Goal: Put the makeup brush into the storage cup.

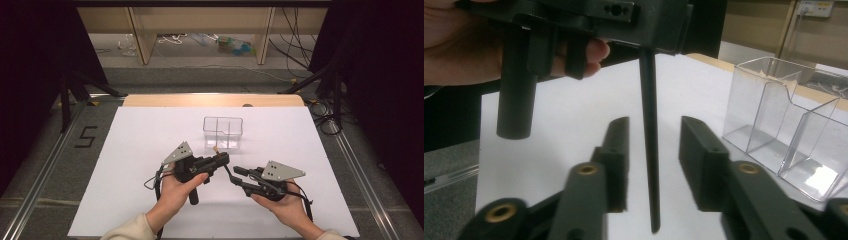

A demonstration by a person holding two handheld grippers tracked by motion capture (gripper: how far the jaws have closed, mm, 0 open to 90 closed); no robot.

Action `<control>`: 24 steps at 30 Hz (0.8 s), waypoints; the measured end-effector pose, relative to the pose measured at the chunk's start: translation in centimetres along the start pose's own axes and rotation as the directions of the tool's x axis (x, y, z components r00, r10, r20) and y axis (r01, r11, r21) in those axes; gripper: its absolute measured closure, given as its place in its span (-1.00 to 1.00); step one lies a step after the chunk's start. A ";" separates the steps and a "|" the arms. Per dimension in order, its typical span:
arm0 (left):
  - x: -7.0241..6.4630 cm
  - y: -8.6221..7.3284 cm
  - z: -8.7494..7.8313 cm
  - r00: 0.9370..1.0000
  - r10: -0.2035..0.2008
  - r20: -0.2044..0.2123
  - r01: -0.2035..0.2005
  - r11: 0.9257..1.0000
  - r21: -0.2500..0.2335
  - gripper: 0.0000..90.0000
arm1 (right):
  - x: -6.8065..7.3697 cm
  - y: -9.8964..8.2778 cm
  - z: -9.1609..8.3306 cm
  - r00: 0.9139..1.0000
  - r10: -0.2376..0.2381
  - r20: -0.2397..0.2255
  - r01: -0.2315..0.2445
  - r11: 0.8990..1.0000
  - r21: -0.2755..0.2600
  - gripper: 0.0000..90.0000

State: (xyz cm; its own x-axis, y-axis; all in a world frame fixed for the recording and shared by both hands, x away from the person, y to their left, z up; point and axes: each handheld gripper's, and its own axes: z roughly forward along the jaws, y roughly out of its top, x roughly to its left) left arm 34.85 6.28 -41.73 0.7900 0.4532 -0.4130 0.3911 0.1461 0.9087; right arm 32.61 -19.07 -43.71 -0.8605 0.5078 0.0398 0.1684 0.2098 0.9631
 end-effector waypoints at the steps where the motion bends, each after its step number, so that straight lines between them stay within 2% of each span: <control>1: 0.0 0.1 -0.1 1.000 0.019 0.000 -0.019 1.000 0.004 0.85 | 0.0 0.0 -0.1 1.000 -0.002 0.008 0.001 1.000 0.011 0.32; 2: 0.1 0.2 -0.1 0.999 0.041 -0.003 -0.041 0.999 0.007 0.86 | -0.1 0.0 -0.1 1.000 0.000 0.009 0.000 1.000 0.020 0.26; 3: 0.0 0.3 -0.1 0.999 0.047 -0.011 -0.047 0.999 0.008 0.86 | -0.1 0.0 -0.1 1.000 0.000 0.009 0.000 1.000 0.020 0.26; 4: -0.1 0.3 -0.2 0.998 0.059 -0.016 -0.059 0.998 0.010 0.86 | -0.2 -0.1 0.1 1.000 -0.001 0.008 0.001 1.000 0.012 0.15; 5: -0.1 0.4 -0.2 0.997 0.068 -0.025 -0.068 0.998 0.015 0.86 | -0.2 -0.1 0.0 1.000 0.005 0.016 -0.006 0.999 0.034 0.12; 7: -0.1 0.4 -0.3 0.996 0.087 -0.035 -0.086 0.996 0.020 0.86 | -0.2 -0.2 0.1 1.000 0.013 0.016 -0.014 0.999 0.039 0.06; 8: -0.2 0.5 -0.3 0.995 0.091 -0.042 -0.090 0.996 0.020 0.86 | -0.3 -0.2 0.3 1.000 0.004 0.013 -0.004 1.000 0.020 0.04; 10: -0.2 0.5 -0.4 0.993 0.105 -0.049 -0.104 0.994 0.023 0.86 | -0.4 -0.3 0.3 1.000 0.004 0.017 -0.005 1.000 0.021 0.02; 16: -0.3 0.7 -0.6 0.987 0.142 -0.078 -0.139 0.989 0.039 0.86 | -0.4 -0.2 0.0 1.000 0.011 0.027 -0.012 0.999 0.051 -0.15; 17: -0.3 0.9 -0.6 0.982 0.169 -0.086 -0.165 0.985 0.047 0.86 | -0.4 -0.2 0.0 1.000 0.011 0.022 -0.012 0.999 0.046 -0.20; 18: -0.3 0.9 -0.6 0.982 0.169 -0.086 -0.165 0.985 0.047 0.86 | -0.4 -0.2 0.0 1.000 0.011 0.022 -0.012 0.999 0.046 -0.20; 19: -0.4 0.9 -0.7 0.981 0.158 -0.111 -0.154 0.987 0.046 0.86 | -0.4 -0.3 0.0 1.000 0.013 0.020 -0.014 0.999 0.044 -0.24; 20: -0.4 0.9 -0.7 0.981 0.158 -0.111 -0.154 0.987 0.046 0.86 | -0.5 -0.3 0.0 1.000 0.014 0.014 -0.014 0.999 0.043 -0.26; 21: -0.3 1.0 -0.8 0.978 0.180 -0.103 -0.176 0.983 0.049 0.86 | -0.5 -0.3 0.0 1.000 0.014 0.014 -0.014 0.999 0.043 -0.26; 23: -0.4 1.1 -0.9 0.974 0.191 -0.123 -0.186 0.981 0.052 0.86 | -0.5 -0.3 -0.1 1.000 0.008 0.016 -0.009 0.999 0.048 -0.30; 24: -0.4 1.1 -0.9 0.974 0.191 -0.123 -0.186 0.981 0.052 0.86 | -0.5 -0.3 -0.1 1.000 0.008 0.016 -0.009 0.999 0.048 -0.30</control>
State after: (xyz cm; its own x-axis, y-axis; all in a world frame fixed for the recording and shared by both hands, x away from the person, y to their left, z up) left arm 34.50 7.04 -40.51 0.7860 0.5772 -0.2213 0.2616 0.0138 0.9651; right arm 32.96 -19.48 -44.04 -0.8513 0.5228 0.0435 0.1992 0.2455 0.9487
